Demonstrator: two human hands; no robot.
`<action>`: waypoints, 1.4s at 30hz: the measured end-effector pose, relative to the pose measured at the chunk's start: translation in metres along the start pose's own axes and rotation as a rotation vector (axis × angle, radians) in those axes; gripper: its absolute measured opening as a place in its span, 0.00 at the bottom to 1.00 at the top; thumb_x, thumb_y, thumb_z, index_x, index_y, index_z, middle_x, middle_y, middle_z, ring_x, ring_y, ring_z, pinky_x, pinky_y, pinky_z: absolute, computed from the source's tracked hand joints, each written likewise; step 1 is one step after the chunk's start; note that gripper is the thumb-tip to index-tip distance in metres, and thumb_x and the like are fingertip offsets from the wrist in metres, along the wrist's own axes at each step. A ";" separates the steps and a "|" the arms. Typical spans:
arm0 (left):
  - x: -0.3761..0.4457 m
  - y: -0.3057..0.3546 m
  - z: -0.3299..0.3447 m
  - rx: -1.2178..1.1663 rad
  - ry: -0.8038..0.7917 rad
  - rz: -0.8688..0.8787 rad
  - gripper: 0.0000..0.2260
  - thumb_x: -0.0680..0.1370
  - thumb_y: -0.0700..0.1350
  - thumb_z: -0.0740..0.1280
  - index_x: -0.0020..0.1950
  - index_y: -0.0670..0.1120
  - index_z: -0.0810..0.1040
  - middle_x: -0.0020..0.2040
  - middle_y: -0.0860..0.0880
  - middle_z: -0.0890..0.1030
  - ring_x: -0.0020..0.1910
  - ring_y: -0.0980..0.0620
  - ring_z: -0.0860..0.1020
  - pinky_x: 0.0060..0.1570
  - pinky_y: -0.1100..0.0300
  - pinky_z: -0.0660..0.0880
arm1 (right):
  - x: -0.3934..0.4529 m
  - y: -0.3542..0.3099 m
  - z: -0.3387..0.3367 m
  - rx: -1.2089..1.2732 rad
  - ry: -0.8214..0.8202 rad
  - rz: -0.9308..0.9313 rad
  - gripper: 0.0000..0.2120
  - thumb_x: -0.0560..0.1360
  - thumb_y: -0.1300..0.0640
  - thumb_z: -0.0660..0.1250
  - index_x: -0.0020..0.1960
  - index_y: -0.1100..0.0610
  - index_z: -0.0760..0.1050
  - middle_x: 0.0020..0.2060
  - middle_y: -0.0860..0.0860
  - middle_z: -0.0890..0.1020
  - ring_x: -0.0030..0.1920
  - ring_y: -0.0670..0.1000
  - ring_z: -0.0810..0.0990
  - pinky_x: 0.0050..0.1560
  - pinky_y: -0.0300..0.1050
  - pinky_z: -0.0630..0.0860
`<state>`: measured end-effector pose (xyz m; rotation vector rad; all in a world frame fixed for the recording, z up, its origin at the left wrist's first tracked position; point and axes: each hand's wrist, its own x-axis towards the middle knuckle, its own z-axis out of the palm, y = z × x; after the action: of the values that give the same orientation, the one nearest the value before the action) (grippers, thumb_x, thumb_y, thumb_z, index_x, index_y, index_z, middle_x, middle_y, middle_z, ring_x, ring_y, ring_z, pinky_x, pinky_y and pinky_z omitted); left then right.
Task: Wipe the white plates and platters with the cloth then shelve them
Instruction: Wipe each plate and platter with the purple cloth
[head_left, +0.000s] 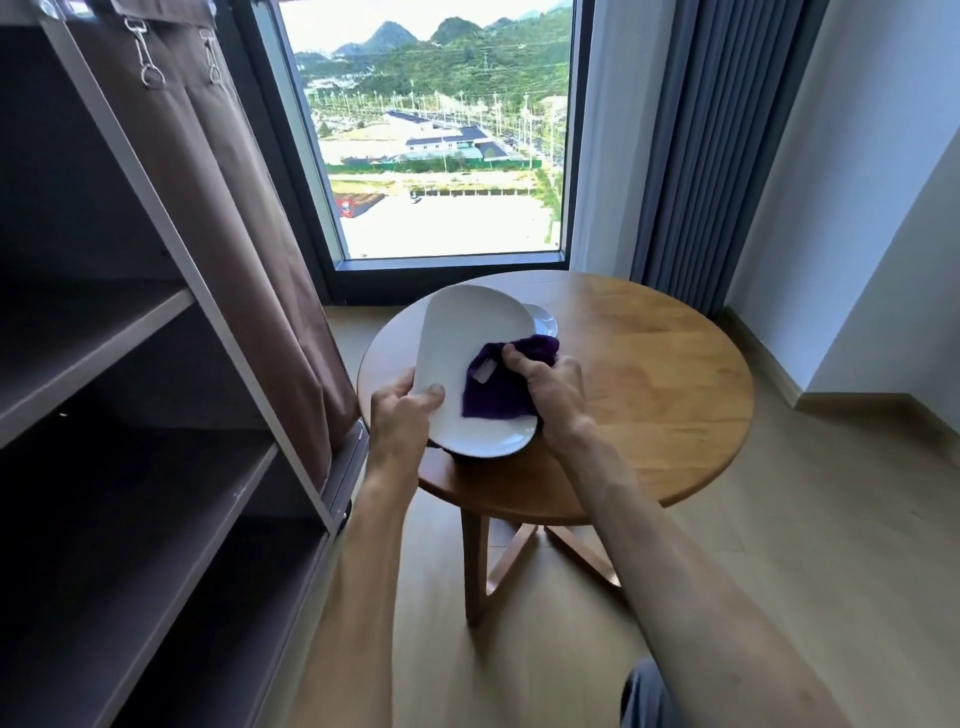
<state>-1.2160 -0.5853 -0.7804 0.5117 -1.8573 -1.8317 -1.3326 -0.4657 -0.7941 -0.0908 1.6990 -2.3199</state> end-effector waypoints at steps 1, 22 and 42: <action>-0.001 0.000 0.001 -0.047 -0.001 -0.020 0.10 0.74 0.48 0.67 0.53 0.57 0.83 0.48 0.51 0.86 0.52 0.47 0.83 0.48 0.52 0.84 | 0.002 -0.002 0.000 0.009 0.033 0.001 0.08 0.74 0.59 0.76 0.50 0.61 0.82 0.48 0.60 0.86 0.52 0.62 0.85 0.57 0.61 0.82; -0.007 -0.025 0.057 -0.515 0.493 0.022 0.16 0.76 0.34 0.73 0.57 0.54 0.81 0.51 0.54 0.86 0.54 0.50 0.84 0.51 0.58 0.82 | 0.007 0.021 0.019 0.435 0.329 0.117 0.08 0.76 0.64 0.73 0.45 0.55 0.75 0.43 0.56 0.84 0.40 0.55 0.83 0.38 0.53 0.84; 0.009 -0.035 0.057 -0.282 0.493 0.025 0.09 0.78 0.36 0.67 0.54 0.49 0.73 0.52 0.50 0.82 0.54 0.47 0.80 0.53 0.60 0.77 | 0.007 0.040 0.003 0.329 0.178 0.005 0.05 0.75 0.67 0.73 0.46 0.59 0.81 0.41 0.54 0.85 0.43 0.55 0.84 0.49 0.53 0.83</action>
<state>-1.2582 -0.5449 -0.8145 0.7497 -1.2535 -1.7181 -1.3322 -0.4815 -0.8314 0.1883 1.3606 -2.6349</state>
